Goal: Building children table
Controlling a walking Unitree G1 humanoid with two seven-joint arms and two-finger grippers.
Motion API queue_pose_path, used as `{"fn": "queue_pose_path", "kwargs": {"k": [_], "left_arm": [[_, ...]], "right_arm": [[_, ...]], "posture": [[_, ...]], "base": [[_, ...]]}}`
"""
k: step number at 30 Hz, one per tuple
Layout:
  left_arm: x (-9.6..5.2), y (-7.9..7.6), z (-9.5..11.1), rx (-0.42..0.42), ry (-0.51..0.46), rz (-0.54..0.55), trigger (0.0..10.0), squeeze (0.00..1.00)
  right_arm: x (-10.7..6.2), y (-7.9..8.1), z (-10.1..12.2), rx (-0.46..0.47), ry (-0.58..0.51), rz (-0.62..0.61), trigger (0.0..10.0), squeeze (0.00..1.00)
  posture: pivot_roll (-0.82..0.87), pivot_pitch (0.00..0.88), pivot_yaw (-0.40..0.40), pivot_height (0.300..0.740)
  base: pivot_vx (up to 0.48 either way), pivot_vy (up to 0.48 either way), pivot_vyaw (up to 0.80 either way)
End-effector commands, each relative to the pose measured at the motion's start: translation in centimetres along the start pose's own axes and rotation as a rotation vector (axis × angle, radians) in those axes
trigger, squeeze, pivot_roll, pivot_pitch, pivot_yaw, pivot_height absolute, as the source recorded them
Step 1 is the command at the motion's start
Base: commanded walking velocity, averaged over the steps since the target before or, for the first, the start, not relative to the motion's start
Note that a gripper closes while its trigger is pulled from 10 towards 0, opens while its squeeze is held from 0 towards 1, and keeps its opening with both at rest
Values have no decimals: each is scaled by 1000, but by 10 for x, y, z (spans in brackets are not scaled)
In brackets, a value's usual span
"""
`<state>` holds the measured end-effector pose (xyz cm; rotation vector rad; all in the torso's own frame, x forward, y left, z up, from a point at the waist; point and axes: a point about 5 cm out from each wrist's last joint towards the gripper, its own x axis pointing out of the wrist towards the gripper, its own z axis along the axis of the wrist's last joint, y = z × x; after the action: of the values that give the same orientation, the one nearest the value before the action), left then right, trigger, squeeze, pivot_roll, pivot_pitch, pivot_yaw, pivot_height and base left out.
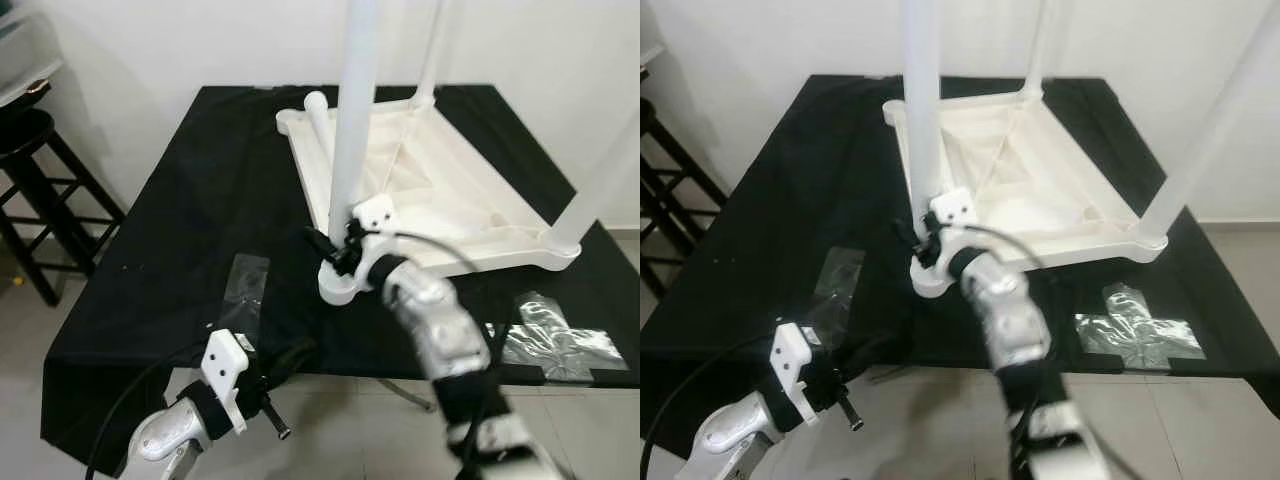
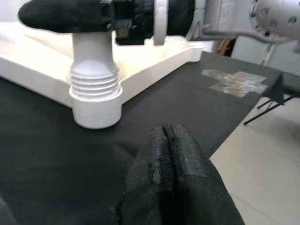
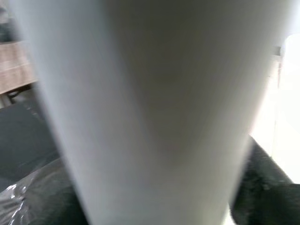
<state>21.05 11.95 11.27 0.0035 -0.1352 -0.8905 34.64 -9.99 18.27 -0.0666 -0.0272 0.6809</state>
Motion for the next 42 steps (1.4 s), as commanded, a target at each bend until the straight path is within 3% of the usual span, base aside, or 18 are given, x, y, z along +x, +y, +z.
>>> {"fn": "queue_pose_path", "kwargs": {"k": [1, 2, 3, 5, 10, 11, 15, 16, 28, 32, 33, 34, 35, 37, 39, 40, 42], "left_arm": [[-1, -1, 0, 14, 16, -8, 10000, 0], [-1, -1, 0, 12, 17, -7, 10000, 0], [0, -2, -1, 10, 19, -8, 10000, 0], [2, -2, -3, -1, 26, -14, 10000, 0], [2, -2, -3, -3, 28, -17, 10000, 0], [3, -2, -5, -5, 37, -20, 10000, 0], [3, -1, -5, -4, 40, -20, 10000, 0], [3, -1, -6, -5, 43, -19, 10000, 0], [4, -1, -7, -18, 51, -24, 10000, 0], [4, -1, -5, -19, 49, -25, 10000, 0], [4, -1, -5, -19, 48, -24, 10000, 0], [3, -1, -4, -18, 46, -23, 10000, 0], [2, -1, -3, -18, 44, -23, 10000, 0], [2, -1, -3, -18, 44, -23, 10000, 0], [2, 1, -2, -18, 42, -24, 10000, 0], [2, 1, -2, -18, 42, -24, 10000, 0], [2, 1, -2, -15, 42, -24, 10000, 0]], "right_arm": [[3, 3, 8, 8, -23, 46, 10000, 1000], [2, 0, 19, -37, -51, 102, 10000, 549], [2, -2, 29, -76, -71, 153, 10000, 0], [-3, -4, 47, -135, -89, 381, 10000, 0], [-4, -5, 48, -172, -71, 481, 10000, 0], [-3, -11, 41, -135, -19, 637, 1333, 0], [-2, -12, 39, -120, -6, 668, 1333, 0], [-3, -13, 38, -112, 8, 699, 0, 0], [-6, -24, 35, -102, 4, 627, 0, 0], [-16, -31, 24, -105, 13, 510, 0, 0], [-19, -33, 16, -92, 29, 413, 0, 0], [-18, -29, 2, -77, 63, 232, 0, 0], [-19, -23, -17, 11, 99, -135, 0, 0], [-19, -23, -17, 11, 99, -135, 0, 0], [-24, 25, -43, 79, 157, -247, 0, 0], [-24, 25, -43, 79, 157, -247, 0, 0], [-20, 46, -46, 77, 151, -176, 0, 0]], "posture": [[67, 137, 1, 740], [61, 138, -6, 740], [58, 134, -4, 740], [57, 127, -5, 740], [58, 124, -4, 740], [72, 113, -4, 740], [72, 113, -4, 740], [82, 107, -6, 740], [73, 108, -3, 740], [67, 121, -4, 740], [63, 124, -4, 740], [51, 133, -11, 740], [41, 138, -6, 740], [41, 138, -6, 740], [36, 146, 9, 740], [36, 146, 9, 740], [36, 142, 12, 740]], "base": [[0, 0, 0], [0, 0, 0], [0, 0, 0], [0, 0, 0], [0, 0, 0], [0, 0, 0], [0, 0, 0], [0, 0, 0], [0, 0, 0], [0, 0, 0], [0, 0, 0], [0, 0, 0], [0, 0, 0], [0, 0, 0], [0, 0, 0], [0, 0, 0], [0, 0, 0]]}}
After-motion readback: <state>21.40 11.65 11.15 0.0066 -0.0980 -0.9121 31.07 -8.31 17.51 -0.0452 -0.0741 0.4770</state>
